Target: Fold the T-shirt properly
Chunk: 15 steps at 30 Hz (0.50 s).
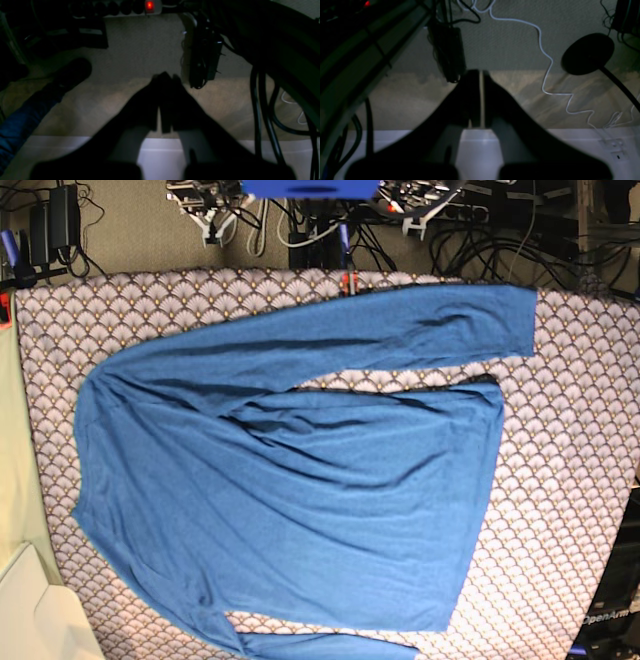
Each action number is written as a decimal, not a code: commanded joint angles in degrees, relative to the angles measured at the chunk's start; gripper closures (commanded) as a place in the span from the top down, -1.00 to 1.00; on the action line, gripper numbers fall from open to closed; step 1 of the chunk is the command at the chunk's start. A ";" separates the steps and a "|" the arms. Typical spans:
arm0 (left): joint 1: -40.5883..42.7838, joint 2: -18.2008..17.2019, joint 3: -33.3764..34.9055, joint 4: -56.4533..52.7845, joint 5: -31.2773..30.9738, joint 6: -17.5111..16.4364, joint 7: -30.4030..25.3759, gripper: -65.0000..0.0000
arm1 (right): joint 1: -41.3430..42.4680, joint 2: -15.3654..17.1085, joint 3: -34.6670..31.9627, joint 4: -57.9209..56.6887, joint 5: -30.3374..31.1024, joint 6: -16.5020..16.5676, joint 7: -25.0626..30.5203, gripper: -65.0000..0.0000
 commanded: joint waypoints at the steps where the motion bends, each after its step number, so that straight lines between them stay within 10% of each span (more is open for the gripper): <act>1: -0.10 -0.10 0.14 0.01 -0.05 -0.08 0.94 -0.99 | -0.17 0.12 0.21 0.10 0.47 -0.39 -0.17 -0.99; 15: 0.08 0.25 -0.12 0.58 -0.23 -0.34 5.68 -0.99 | -0.25 -0.05 -0.14 0.10 0.65 -0.39 -0.26 -1.00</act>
